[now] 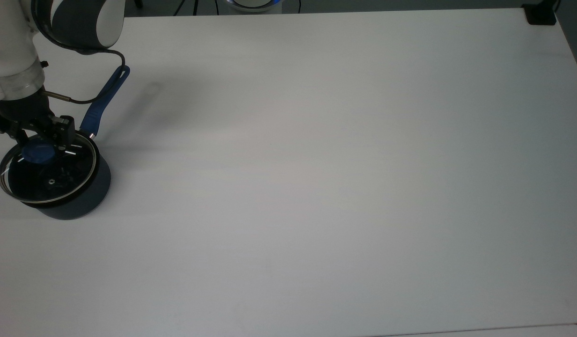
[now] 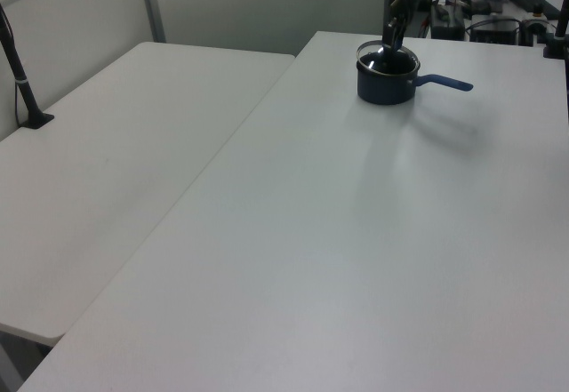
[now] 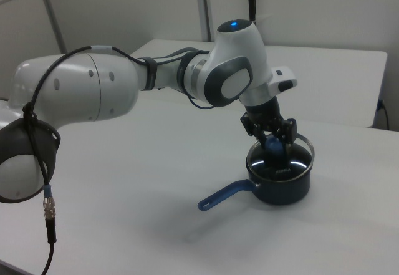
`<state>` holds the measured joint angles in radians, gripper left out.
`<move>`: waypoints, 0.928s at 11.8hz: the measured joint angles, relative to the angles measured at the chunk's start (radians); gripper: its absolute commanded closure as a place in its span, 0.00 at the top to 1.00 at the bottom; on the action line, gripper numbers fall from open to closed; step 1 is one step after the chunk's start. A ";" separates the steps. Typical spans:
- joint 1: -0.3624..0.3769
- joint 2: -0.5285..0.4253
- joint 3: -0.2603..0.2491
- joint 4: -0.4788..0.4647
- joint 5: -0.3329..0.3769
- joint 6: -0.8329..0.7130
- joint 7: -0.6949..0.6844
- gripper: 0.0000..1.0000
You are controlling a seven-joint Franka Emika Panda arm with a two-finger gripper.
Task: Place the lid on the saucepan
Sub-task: 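Lower the lid onto the saucepan rim and adjust its seating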
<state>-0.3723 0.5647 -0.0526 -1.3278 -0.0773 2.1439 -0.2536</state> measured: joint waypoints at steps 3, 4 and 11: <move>-0.002 -0.002 0.000 0.001 0.000 0.000 0.000 0.39; -0.002 -0.002 0.000 0.001 0.000 0.000 0.000 0.39; -0.002 -0.029 0.000 0.002 0.000 -0.045 0.000 0.39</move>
<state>-0.3743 0.5354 -0.0526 -1.3263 -0.0775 2.0984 -0.2536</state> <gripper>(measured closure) 0.348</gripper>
